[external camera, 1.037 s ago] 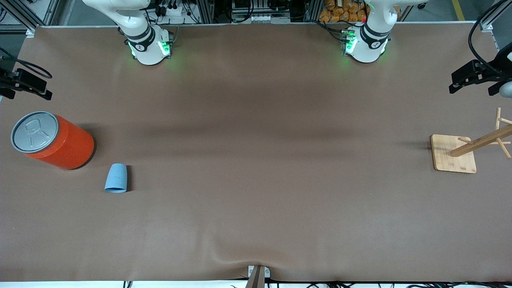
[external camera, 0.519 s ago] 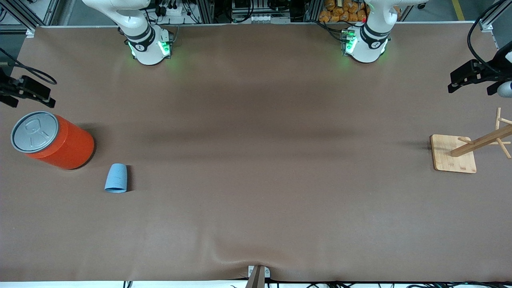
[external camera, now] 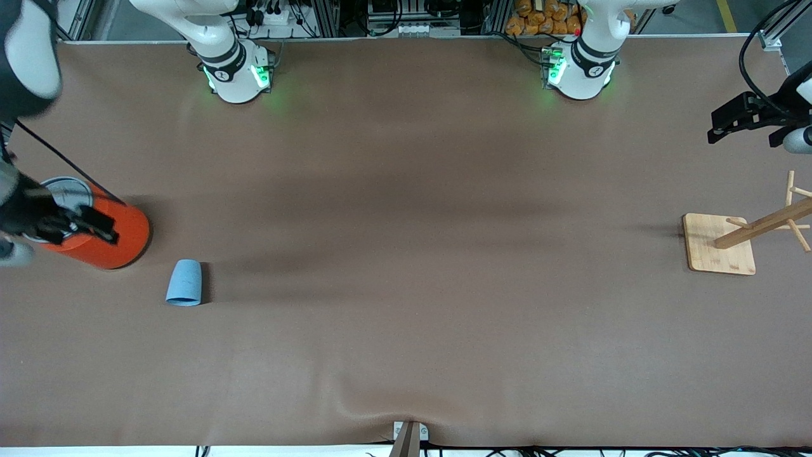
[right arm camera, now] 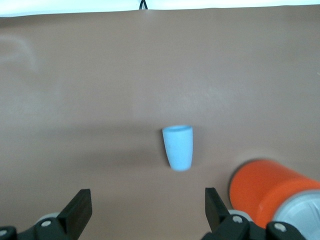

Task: Flip cup
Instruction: 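Reach the right gripper to the blue cup and grasp it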

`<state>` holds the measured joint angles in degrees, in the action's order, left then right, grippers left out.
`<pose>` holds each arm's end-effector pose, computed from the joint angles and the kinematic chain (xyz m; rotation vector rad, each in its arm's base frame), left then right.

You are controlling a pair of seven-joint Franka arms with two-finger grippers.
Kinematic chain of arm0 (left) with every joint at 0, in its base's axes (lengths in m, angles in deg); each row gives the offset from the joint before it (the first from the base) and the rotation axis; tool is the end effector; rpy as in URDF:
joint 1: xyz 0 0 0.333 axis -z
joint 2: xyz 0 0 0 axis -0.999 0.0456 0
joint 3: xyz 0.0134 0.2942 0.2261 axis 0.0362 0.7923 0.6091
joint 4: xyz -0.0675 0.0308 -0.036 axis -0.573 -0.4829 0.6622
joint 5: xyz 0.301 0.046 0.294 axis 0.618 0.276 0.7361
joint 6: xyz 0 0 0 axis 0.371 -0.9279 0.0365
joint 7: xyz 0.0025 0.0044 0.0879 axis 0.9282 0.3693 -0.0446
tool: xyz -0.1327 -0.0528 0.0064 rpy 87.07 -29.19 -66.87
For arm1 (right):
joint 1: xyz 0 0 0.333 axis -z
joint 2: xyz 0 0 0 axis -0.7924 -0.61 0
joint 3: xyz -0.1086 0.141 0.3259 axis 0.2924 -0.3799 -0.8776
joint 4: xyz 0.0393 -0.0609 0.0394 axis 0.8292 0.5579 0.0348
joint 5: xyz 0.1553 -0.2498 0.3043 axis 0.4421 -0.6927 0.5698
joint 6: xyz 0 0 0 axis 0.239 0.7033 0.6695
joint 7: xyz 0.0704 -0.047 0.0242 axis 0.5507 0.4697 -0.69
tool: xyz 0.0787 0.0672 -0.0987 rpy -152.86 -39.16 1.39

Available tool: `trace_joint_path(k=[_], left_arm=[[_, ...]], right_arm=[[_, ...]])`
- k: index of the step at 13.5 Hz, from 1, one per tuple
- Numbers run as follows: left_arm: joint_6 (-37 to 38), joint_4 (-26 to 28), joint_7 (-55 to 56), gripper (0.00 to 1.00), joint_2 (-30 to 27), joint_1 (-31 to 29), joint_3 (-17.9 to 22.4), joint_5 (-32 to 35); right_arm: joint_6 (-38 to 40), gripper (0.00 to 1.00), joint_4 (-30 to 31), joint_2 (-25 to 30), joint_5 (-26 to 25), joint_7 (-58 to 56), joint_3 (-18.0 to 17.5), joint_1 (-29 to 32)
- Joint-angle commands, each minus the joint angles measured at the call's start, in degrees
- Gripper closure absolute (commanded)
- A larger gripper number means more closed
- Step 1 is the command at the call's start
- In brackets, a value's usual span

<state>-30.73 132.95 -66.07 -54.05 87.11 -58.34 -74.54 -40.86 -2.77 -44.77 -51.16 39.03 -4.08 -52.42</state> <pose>0.5557 -0.0133 0.6761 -3.1301 0.1257 0.1157 0.7054 0.0012 0.5626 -3.1214 0.0233 -0.1449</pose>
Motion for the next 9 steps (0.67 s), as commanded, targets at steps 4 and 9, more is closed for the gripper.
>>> trace_joint_path(k=[4,9], left_arm=[[0.9,-0.7,1.3,0.00,0.8,0.0,-0.2,-0.1],[0.9,-0.7,1.1,0.00,0.7,0.1,-0.3,0.0]], right_arm=[[-9.0,0.00,-1.2,-11.7,0.0,0.1,0.1,-1.4],[-8.9,0.00,0.4,-17.2,0.1,0.6,0.1,-3.5]])
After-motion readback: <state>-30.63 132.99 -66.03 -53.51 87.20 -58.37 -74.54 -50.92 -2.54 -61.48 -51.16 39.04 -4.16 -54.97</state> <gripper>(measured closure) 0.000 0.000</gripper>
